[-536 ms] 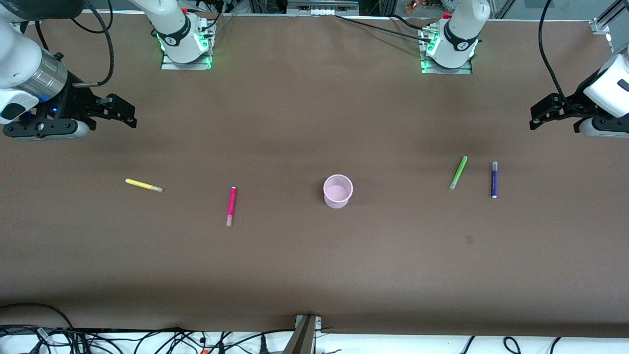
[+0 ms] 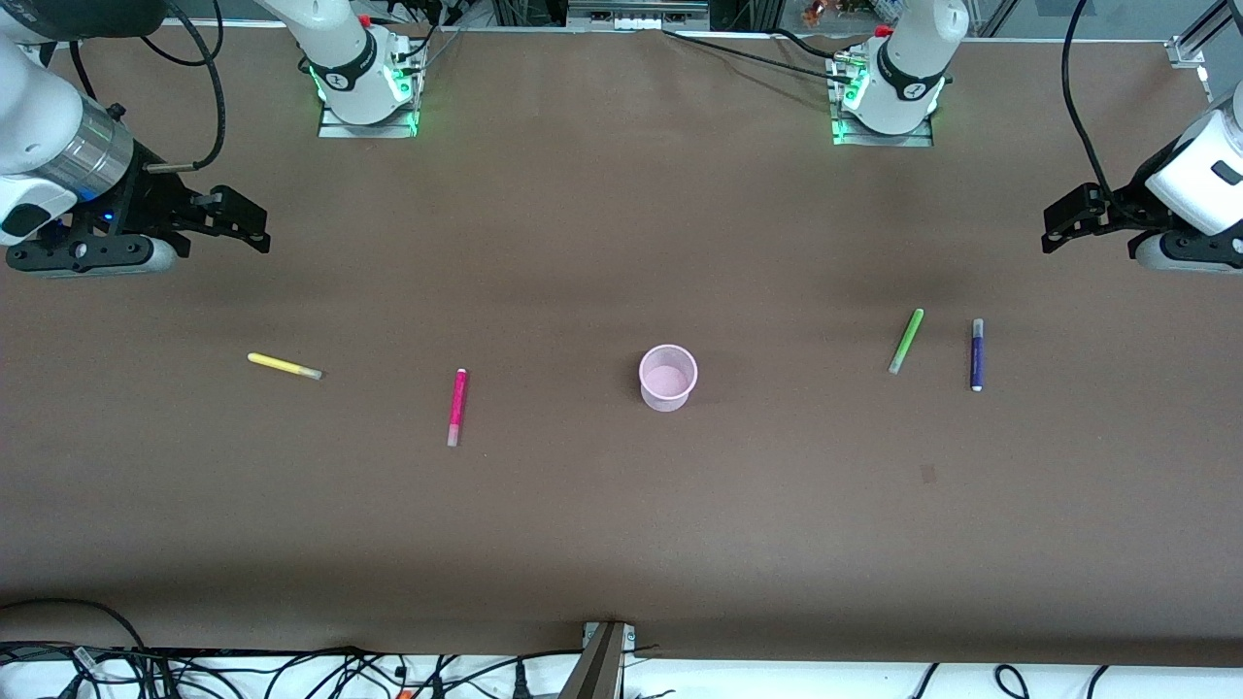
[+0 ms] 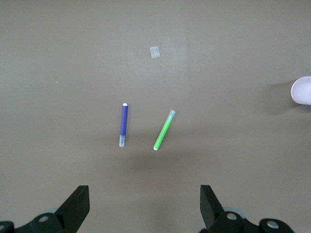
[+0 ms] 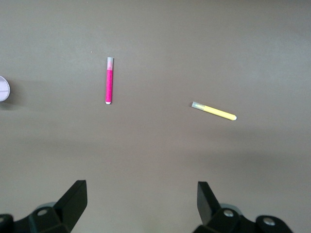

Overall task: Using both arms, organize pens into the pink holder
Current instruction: 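Reach the left gripper down to the blue pen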

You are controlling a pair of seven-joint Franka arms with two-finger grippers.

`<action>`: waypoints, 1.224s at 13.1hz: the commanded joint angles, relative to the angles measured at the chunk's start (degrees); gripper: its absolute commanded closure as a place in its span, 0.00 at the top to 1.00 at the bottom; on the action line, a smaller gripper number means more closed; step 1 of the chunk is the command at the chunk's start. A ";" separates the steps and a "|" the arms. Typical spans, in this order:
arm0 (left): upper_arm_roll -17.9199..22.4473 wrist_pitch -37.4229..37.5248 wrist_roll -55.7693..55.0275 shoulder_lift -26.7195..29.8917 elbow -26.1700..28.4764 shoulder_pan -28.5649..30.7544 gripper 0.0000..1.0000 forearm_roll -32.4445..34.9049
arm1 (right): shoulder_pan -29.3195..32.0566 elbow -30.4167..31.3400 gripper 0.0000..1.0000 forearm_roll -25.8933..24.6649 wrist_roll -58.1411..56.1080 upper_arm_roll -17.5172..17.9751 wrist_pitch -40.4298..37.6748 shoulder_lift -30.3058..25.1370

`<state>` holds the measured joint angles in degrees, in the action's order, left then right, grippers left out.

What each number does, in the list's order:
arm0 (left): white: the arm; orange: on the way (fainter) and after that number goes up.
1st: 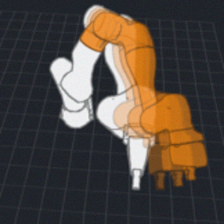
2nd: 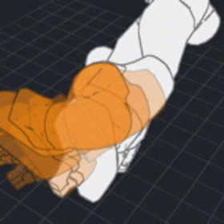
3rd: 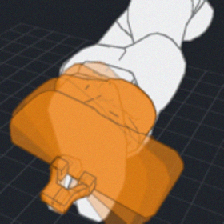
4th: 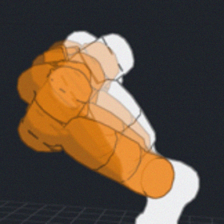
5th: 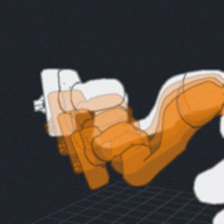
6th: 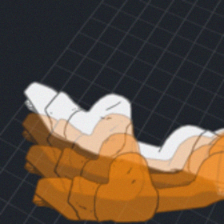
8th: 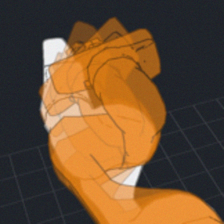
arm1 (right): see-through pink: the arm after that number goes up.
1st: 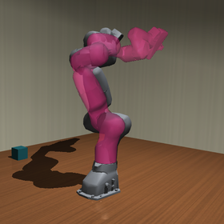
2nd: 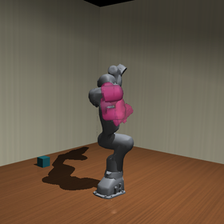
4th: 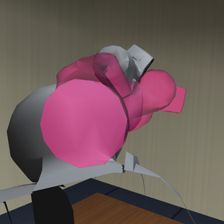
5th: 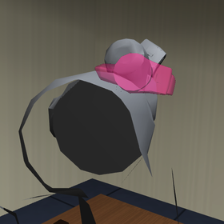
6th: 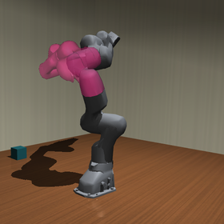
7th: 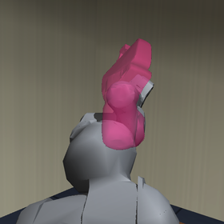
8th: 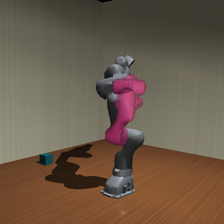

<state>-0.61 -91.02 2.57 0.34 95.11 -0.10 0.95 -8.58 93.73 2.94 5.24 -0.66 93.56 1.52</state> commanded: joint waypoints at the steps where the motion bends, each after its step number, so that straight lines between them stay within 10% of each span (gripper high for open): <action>1: 0.34 2.25 -0.46 -2.01 -2.12 -0.08 1.00 -0.07 | 0.32 0.49 1.00 -0.39 -0.23 0.31 0.21 -0.56; 9: 0.78 1.56 3.91 -8.24 -0.80 4.84 1.00 0.46 | 0.32 0.49 1.00 -0.39 -0.23 0.31 0.30 -0.56; 16: 0.70 -21.71 18.08 -20.10 5.78 9.15 1.00 0.90 | 0.32 0.14 1.00 -0.48 -0.14 0.31 0.48 -0.56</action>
<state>0.45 -109.12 18.35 -17.31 100.10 8.72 1.15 -8.58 93.73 2.94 5.24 -0.68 93.68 1.57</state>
